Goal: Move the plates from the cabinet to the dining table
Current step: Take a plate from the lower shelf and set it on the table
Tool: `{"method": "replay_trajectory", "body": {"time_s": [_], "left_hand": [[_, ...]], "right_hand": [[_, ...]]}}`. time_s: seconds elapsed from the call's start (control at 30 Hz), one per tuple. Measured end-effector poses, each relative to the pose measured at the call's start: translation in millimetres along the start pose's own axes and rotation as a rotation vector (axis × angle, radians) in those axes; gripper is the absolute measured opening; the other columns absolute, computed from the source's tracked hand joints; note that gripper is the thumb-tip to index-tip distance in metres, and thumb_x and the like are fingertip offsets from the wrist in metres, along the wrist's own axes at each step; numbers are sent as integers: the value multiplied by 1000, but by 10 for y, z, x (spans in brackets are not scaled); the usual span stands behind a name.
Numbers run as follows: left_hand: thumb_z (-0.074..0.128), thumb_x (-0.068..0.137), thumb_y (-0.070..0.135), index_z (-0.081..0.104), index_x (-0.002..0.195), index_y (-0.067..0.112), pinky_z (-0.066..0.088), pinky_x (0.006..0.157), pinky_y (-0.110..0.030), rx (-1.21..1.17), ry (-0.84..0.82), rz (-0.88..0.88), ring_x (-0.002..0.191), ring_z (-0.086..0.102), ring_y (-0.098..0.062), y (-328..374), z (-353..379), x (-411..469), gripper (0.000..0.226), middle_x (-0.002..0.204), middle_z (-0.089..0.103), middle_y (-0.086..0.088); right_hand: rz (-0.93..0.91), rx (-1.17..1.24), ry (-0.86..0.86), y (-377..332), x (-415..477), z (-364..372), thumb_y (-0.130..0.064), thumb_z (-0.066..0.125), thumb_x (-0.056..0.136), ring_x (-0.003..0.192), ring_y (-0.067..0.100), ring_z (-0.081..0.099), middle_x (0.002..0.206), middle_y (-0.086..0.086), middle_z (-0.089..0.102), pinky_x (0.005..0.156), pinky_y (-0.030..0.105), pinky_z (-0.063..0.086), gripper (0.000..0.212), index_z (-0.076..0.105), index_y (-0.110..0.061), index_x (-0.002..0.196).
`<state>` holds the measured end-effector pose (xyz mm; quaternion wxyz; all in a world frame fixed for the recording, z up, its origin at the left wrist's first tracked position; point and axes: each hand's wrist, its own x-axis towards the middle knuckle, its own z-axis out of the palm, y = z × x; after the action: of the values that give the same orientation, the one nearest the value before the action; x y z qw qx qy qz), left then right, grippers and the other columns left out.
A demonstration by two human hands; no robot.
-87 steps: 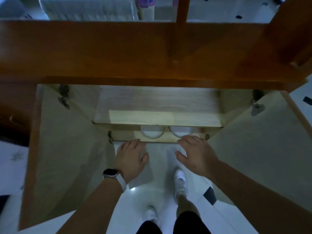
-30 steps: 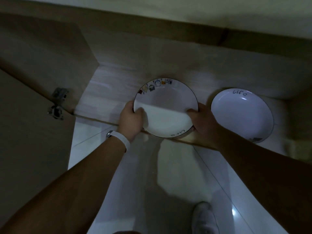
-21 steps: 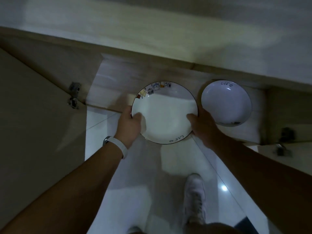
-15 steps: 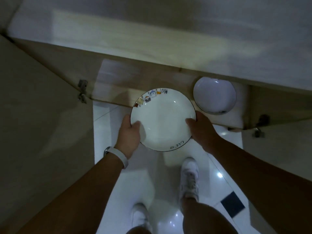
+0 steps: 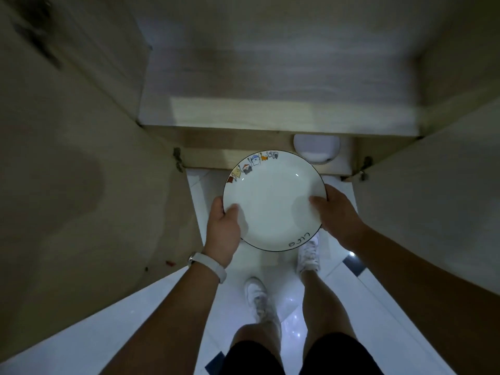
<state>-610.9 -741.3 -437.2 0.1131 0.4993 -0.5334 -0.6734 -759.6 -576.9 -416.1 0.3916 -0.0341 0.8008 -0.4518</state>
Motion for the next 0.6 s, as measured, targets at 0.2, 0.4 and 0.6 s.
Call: {"method": "replay_trajectory", "body": {"time_s": [0.2, 0.4, 0.6], "left_hand": [[48, 96, 11, 62, 99, 32, 50, 90, -48, 62, -87, 38, 97, 61, -27, 845, -182, -751, 25, 101, 67, -2], [50, 93, 13, 65, 97, 34, 51, 74, -31, 28, -162, 136, 81, 63, -12, 1514, -126, -1412, 26, 93, 68, 4], [45, 96, 1, 59, 92, 19, 46, 60, -23, -23, -247, 146, 70, 56, -11, 1781, 228, -2008, 23, 80, 62, 4]], "right_hand": [[18, 100, 127, -656, -1001, -214, -13, 49, 92, 83, 23, 61, 92, 2, 67, 68, 37, 54, 19, 62, -26, 92], [-9, 124, 215, -1064, -1699, -547, -16, 49, 92, 73, 23, 59, 85, 3, 67, 58, 30, 50, 16, 64, -17, 97], [-19, 194, 343, -1012, -2295, -1009, -28, 51, 85, 65, 19, 56, 76, 0, 65, 56, 27, 43, 16, 66, -28, 89]]}}
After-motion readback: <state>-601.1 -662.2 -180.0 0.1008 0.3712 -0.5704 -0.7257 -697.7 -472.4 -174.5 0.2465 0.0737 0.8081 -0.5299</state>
